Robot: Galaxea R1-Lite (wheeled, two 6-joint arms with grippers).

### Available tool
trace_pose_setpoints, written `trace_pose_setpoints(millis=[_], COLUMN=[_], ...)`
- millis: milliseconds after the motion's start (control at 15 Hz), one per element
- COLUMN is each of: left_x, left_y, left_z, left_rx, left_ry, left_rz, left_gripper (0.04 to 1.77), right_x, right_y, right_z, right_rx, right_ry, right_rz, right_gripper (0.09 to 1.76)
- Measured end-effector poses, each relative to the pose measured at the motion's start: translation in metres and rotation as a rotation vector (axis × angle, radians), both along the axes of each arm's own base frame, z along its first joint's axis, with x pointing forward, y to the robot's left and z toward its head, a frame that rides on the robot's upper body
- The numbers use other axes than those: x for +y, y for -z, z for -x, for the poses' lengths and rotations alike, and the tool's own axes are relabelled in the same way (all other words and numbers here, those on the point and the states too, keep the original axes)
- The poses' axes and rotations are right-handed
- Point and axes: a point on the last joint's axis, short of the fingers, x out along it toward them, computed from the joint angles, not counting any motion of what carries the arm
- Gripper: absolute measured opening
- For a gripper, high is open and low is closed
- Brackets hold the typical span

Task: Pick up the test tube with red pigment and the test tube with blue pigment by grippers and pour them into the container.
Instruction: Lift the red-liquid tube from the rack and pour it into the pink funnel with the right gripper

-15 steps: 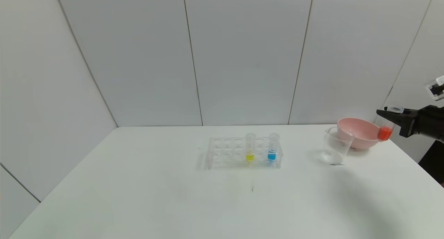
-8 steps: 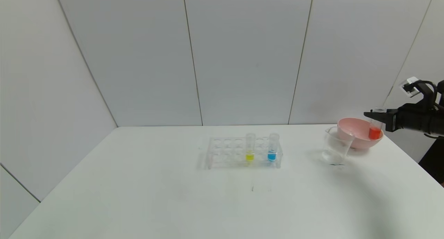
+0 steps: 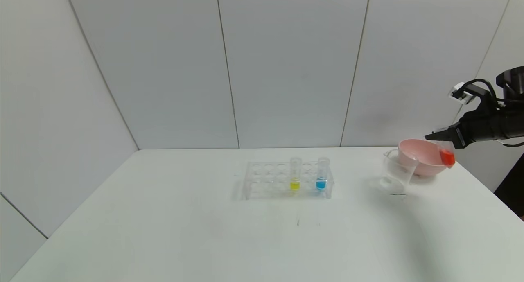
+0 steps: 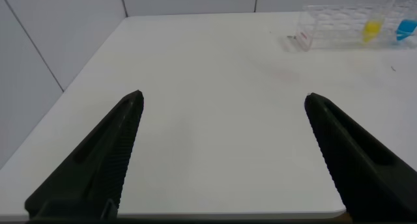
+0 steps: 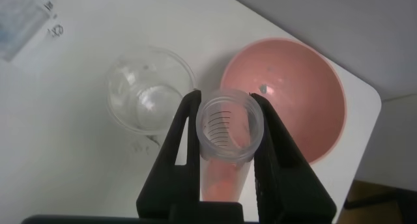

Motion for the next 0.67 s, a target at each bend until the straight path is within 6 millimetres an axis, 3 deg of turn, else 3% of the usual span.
trace_pose_setpoints(millis=[467,667], left_x=[0.0,0.0], left_y=[0.0,0.0], left_z=[0.0,0.0], left_rx=[0.0,0.0], left_ry=[0.0,0.0], left_rz=[0.0,0.0], left_gripper=[1.76,1.76], right_x=[0.003,0.009], right_y=[0.004,0.003], right_z=[-0.012,-0.01], right_rx=[-0.008,0.036], right_ry=[-0.174,-0.212], right_rz=[0.284,0.28], right_gripper=[0.53,0.53])
